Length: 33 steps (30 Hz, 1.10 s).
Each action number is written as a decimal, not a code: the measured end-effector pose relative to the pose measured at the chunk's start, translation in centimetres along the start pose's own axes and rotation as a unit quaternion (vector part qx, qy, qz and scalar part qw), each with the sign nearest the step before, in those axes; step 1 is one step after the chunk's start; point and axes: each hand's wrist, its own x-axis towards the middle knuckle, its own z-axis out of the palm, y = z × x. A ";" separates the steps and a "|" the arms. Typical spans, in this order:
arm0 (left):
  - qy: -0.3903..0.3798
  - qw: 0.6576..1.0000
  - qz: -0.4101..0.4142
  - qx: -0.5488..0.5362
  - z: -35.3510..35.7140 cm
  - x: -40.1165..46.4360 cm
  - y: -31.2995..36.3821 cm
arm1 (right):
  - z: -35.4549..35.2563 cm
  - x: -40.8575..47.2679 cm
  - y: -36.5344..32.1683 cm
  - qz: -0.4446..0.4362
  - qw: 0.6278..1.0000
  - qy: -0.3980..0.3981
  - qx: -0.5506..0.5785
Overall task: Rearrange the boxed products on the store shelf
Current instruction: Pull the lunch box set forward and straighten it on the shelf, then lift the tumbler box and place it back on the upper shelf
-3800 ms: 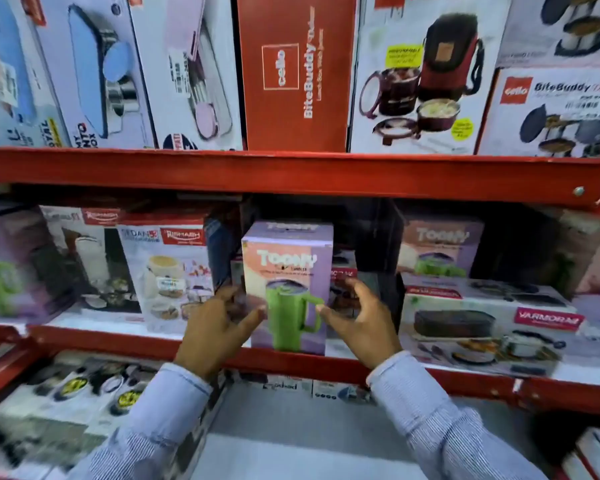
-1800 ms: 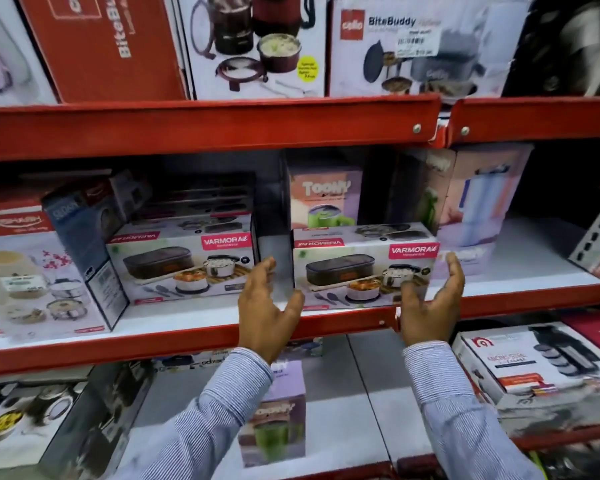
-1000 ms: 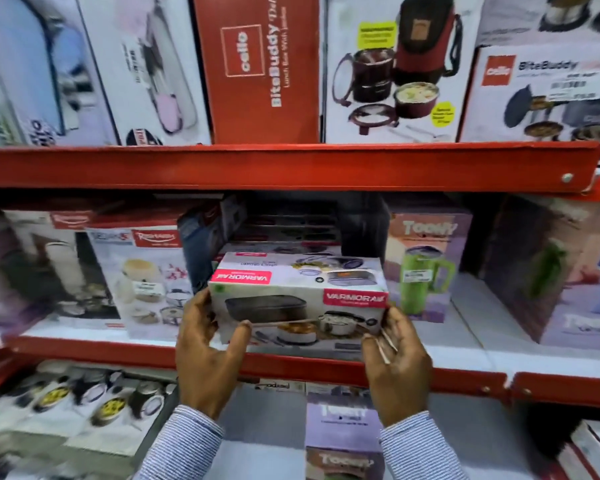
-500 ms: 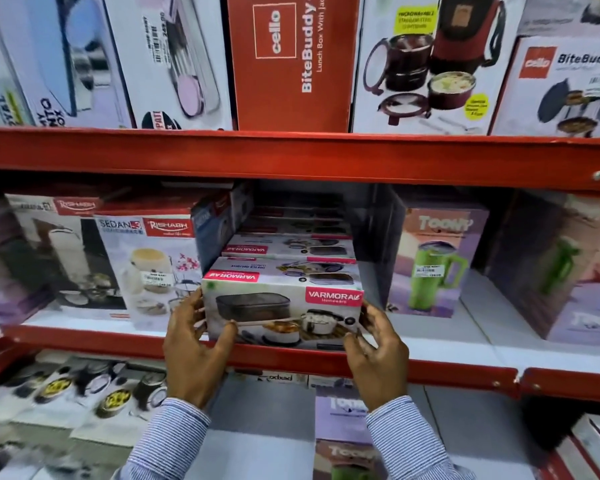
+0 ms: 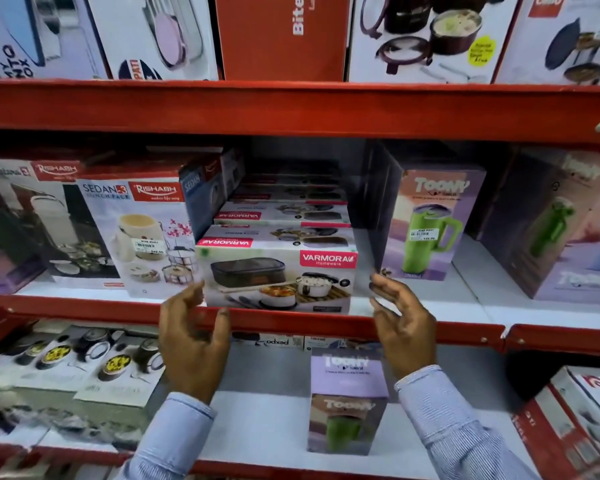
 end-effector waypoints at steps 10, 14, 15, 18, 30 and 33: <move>-0.376 0.906 -0.188 0.056 6.6 -12.9 -7.6 | -5.4 -9.1 12.2 0.183 0.972 -0.002 -0.150; -0.449 0.859 -0.242 0.052 9.8 -13.9 -9.0 | -4.0 -10.4 15.1 0.317 0.924 -0.198 -0.082; -0.453 0.858 -0.239 0.047 10.3 -14.1 -9.1 | -3.6 -10.4 15.1 0.321 0.922 -0.206 -0.070; -0.437 0.870 -0.223 0.045 10.4 -14.4 -8.1 | -3.9 -10.4 14.8 0.313 0.929 -0.191 -0.045; -0.301 0.954 -0.003 -0.004 3.3 -12.7 5.2 | -12.0 -8.9 1.9 0.130 0.983 -0.128 -0.012; -0.263 0.963 0.051 -0.030 3.6 -11.3 9.7 | -14.1 -7.0 -1.7 0.062 0.994 -0.092 0.001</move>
